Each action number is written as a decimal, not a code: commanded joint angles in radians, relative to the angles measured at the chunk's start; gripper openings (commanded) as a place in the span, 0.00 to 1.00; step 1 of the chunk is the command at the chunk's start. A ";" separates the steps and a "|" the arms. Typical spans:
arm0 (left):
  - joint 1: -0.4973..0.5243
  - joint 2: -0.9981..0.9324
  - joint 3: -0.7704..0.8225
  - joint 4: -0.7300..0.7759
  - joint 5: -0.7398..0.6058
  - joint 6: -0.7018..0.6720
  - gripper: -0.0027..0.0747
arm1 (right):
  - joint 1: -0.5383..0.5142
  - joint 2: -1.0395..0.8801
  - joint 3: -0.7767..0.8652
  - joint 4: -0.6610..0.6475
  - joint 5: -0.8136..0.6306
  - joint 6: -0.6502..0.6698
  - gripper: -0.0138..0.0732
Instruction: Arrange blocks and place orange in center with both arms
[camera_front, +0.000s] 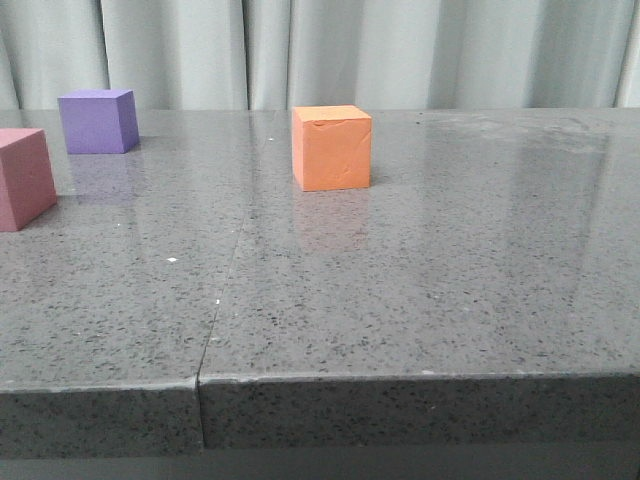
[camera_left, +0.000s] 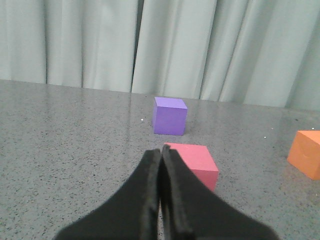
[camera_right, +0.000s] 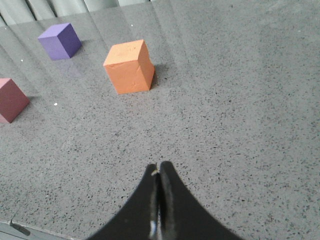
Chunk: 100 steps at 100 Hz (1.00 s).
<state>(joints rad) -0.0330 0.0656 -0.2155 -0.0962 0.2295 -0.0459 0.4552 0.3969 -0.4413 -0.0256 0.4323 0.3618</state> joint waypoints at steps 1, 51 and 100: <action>0.003 0.076 -0.092 0.025 -0.005 -0.006 0.01 | 0.001 -0.006 -0.021 -0.013 -0.076 -0.012 0.08; 0.003 0.543 -0.520 0.027 0.247 0.046 0.51 | 0.001 -0.005 -0.021 -0.013 -0.076 -0.012 0.08; 0.003 0.942 -0.845 -0.047 0.300 0.205 0.90 | 0.001 -0.005 -0.021 -0.013 -0.076 -0.012 0.08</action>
<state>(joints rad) -0.0330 0.9604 -0.9649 -0.0842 0.5793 0.0774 0.4552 0.3854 -0.4390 -0.0256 0.4323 0.3597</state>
